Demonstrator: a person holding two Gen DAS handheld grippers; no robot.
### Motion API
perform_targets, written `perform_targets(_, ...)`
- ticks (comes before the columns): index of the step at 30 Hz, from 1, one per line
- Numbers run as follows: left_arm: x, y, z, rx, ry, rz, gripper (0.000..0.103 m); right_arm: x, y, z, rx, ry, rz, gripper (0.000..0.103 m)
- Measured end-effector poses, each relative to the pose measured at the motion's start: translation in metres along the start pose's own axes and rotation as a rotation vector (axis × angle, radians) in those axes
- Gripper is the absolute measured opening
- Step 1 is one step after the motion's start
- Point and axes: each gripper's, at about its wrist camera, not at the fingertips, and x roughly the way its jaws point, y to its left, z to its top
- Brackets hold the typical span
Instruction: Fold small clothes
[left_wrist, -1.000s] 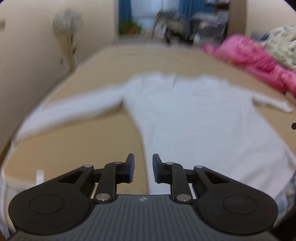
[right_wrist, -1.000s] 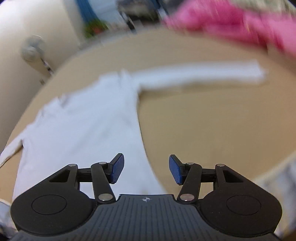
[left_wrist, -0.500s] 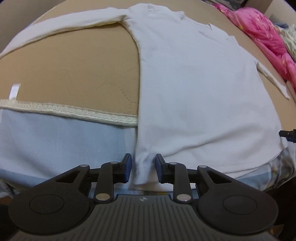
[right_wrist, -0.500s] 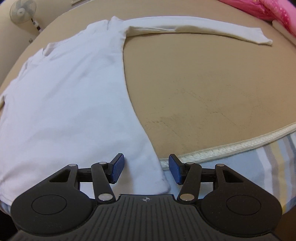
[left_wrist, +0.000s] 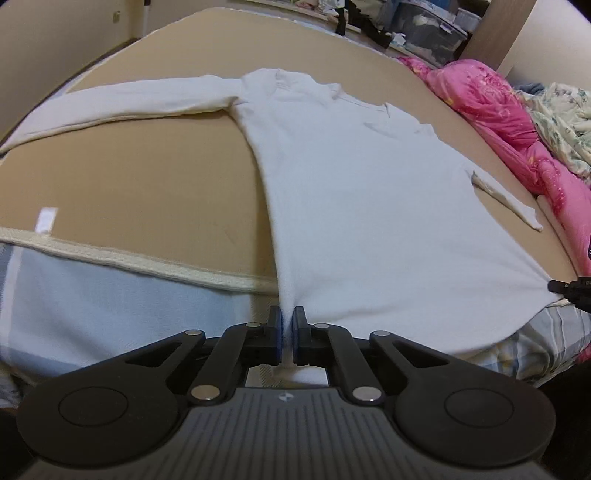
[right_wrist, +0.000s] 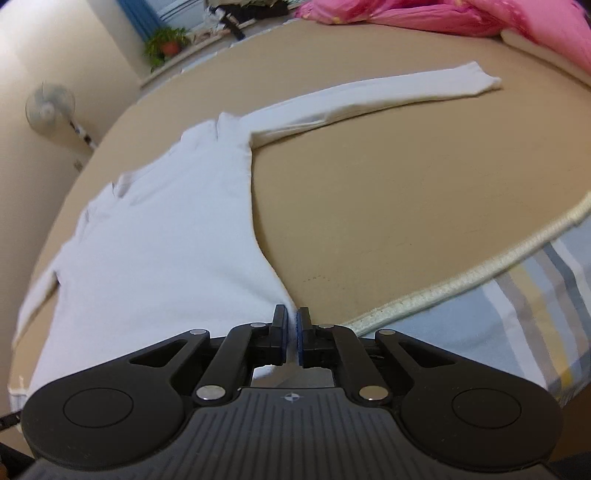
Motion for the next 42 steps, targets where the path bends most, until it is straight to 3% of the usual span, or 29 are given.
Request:
perform_targets(6, 0.026, 0.000, -0.005, 0.035, 0.128, 0.082, 0.005, 0.030, 0.001, -0.009, -0.042, 0.129, -0.107, 0.004)
perform_targets(12, 0.017, -0.002, -0.005, 0.047, 0.084, 0.093, 0.005, 0.023, 0.008, -0.007, -0.062, 0.090, -0.119, 0.004)
perform_targets(16, 0.042, -0.002, -0.010, 0.063, 0.204, 0.119, 0.007, 0.056, 0.009, -0.014, -0.111, 0.226, -0.182, 0.007)
perform_targets(19, 0.033, -0.001, -0.001, 0.027, 0.139, 0.108, 0.014, 0.046, 0.025, -0.013, -0.176, 0.133, -0.243, 0.009)
perform_targets(22, 0.013, -0.010, 0.007, 0.062, 0.011, 0.100, 0.034, 0.025, 0.037, -0.009, -0.196, -0.025, -0.271, 0.046)
perform_targets(23, 0.010, -0.017, 0.008, 0.099, -0.019, 0.080, 0.036, 0.022, 0.043, -0.008, -0.220, -0.063, -0.265, 0.058)
perform_targets(25, 0.014, -0.031, 0.008, 0.161, -0.019, 0.044, 0.037, 0.027, 0.057, -0.010, -0.287, -0.075, -0.188, 0.056)
perform_targets(28, 0.042, -0.043, 0.003, 0.217, 0.111, 0.036, 0.038, 0.048, 0.068, -0.018, -0.300, 0.029, -0.050, 0.056)
perform_targets(29, 0.055, -0.044, 0.000, 0.232, 0.180, 0.063, 0.038, 0.059, 0.068, -0.021, -0.298, 0.105, -0.039, 0.056)
perform_targets(31, 0.056, -0.046, 0.004, 0.245, 0.181, 0.078, 0.041, 0.078, 0.068, -0.032, -0.343, 0.233, -0.113, 0.056)
perform_targets(34, 0.044, -0.047, 0.011, 0.219, 0.128, 0.069, 0.070, 0.075, 0.083, -0.033, -0.426, 0.183, -0.129, 0.056)
perform_targets(37, 0.031, -0.053, 0.019, 0.236, 0.044, 0.091, 0.078, 0.061, 0.088, -0.027, -0.407, 0.102, -0.075, 0.056)
perform_targets(42, 0.009, -0.075, 0.021, 0.268, -0.127, 0.137, 0.078, 0.047, 0.099, -0.017, -0.405, -0.054, -0.057, 0.055)
